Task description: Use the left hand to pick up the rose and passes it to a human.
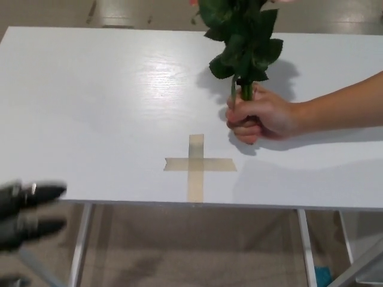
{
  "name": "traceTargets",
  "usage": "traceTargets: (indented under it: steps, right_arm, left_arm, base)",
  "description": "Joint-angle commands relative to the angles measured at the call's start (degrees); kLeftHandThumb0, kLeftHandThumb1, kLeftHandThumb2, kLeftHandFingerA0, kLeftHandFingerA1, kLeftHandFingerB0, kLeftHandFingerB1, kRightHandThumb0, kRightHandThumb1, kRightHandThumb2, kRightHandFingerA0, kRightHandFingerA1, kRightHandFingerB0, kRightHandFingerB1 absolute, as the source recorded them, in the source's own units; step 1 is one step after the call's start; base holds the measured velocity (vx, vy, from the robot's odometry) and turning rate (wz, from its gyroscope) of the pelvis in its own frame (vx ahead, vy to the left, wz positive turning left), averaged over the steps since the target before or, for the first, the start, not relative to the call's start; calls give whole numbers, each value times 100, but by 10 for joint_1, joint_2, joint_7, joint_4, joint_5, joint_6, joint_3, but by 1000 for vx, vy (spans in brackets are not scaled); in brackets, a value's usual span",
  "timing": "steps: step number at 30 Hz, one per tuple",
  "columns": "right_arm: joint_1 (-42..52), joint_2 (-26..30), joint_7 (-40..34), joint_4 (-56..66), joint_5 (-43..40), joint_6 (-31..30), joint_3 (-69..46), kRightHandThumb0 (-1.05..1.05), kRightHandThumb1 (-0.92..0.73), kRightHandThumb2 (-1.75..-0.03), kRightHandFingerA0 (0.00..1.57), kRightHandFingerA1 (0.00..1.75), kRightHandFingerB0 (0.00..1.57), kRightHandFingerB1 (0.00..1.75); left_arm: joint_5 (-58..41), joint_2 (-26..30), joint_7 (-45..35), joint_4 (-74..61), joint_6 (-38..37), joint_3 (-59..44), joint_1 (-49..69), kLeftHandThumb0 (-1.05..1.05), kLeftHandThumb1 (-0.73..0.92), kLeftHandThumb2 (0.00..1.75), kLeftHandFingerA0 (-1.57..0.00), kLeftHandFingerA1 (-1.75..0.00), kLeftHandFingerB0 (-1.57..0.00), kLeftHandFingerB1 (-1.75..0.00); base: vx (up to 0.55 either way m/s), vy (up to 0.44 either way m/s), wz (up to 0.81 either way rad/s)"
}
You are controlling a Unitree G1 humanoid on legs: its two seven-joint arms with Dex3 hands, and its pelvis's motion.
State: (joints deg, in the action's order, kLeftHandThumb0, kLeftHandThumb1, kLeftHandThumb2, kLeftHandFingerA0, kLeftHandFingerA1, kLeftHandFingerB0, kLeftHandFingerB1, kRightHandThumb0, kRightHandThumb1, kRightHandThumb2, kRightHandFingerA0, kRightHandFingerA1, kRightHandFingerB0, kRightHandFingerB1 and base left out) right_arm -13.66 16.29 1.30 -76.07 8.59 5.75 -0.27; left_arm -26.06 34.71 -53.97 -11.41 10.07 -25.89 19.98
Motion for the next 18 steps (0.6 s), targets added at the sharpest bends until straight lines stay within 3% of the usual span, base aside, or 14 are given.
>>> traceTargets:
  steps: [1, 7, 8, 9, 11, 18]
  right_arm:
    - [23, 4, -2, -6, 7, -8, 2, -56, -79, -64, 62, 58, 48, 37]
    - [30, 3, -6, -6, 9, -8, 4, -55, -79, -64, 63, 59, 49, 38]
    - [31, 2, -7, -6, 10, -8, 5, -55, -79, -64, 63, 59, 49, 38]
    - [31, 1, -9, -6, 12, -9, 6, -55, -79, -64, 62, 59, 49, 37]
    - [30, 1, -9, -7, 11, -10, 6, -55, -79, -64, 62, 59, 48, 37]
    - [27, 1, -8, -6, 8, -10, 3, -56, -79, -64, 63, 58, 48, 37]
  left_arm:
    - [-21, -33, -149, 91, -133, -8, 136, -53, 38, 54, -52, -41, -45, -36]
    - [158, -45, 73, 232, -167, 64, 87, -51, 44, 54, -42, -37, -37, -33]
    - [184, -45, 106, 260, -178, 76, 72, -59, 39, 68, -34, -42, -32, -39]
    - [238, -52, 185, 343, -192, 109, 22, -61, 49, 56, -35, -34, -33, -31]
    - [280, -57, 251, 430, -206, 144, -32, -66, 52, 57, -35, -33, -31, -31]
    - [293, -73, 366, 670, -151, 204, -213, -76, 60, 59, -23, -31, -25, -29]
  base:
    - [0, 0, 0]
    - [0, 0, 0]
    - [0, 0, 0]
    - [0, 0, 0]
    - [0, 0, 0]
    - [0, 0, 0]
